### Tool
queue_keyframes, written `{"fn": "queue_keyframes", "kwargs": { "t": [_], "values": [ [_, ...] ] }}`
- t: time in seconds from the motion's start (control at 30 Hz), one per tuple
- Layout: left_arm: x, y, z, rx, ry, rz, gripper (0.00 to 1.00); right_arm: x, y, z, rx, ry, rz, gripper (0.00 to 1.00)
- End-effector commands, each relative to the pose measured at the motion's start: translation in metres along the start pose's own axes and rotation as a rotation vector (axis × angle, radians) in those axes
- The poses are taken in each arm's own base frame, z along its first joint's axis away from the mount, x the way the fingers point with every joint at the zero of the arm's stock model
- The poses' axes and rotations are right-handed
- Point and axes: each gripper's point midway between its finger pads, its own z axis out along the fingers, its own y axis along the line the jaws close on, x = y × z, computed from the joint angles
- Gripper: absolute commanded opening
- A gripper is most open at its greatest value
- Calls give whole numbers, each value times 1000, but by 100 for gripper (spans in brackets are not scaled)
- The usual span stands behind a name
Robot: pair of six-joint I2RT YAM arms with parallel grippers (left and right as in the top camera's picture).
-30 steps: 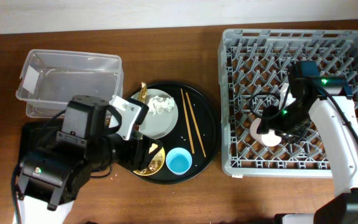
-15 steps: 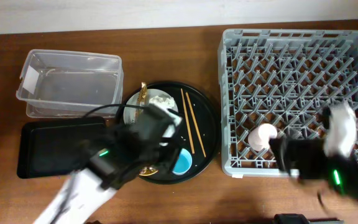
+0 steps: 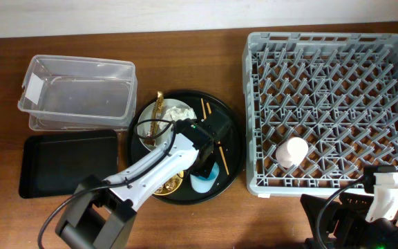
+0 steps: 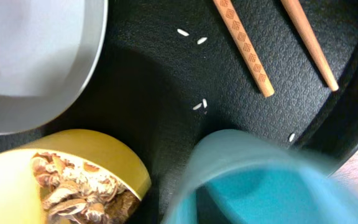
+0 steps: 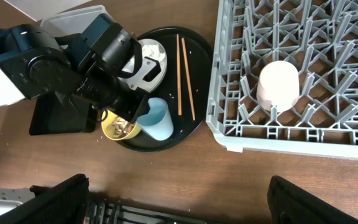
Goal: Sort waste into correct bins and load items into the dishwasher rack
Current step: 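Grasp the blue cup with the left gripper and lift it, then hand the blue cup from the left gripper to the right gripper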
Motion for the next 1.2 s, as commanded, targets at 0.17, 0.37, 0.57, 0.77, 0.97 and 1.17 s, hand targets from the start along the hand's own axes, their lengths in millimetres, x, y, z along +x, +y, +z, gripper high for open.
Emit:
{"fn": "queue_keyframes", "kwargs": {
  "t": [0.17,0.37,0.57,0.77,0.97,1.17],
  "values": [
    [-17,-21,-88,456,-158,42,0,4,1,4,-14,31,-16,91],
    [0,-40,-256,1238,-566,330,0,18,36,51,-384,136,-157,91],
    [20,-49,-302,1483,-662,502,0,-16,74,51,-672,46,-242,97],
    [16,-59,-299,1426,-698,569,0,-7,118,43,-980,118,-421,90],
    [13,-59,-301,1418,-729,595,0,-6,140,58,-991,191,-423,66],
    [10,-59,-303,1415,-740,601,0,-1,137,63,-945,210,-417,83]
  ]
}}
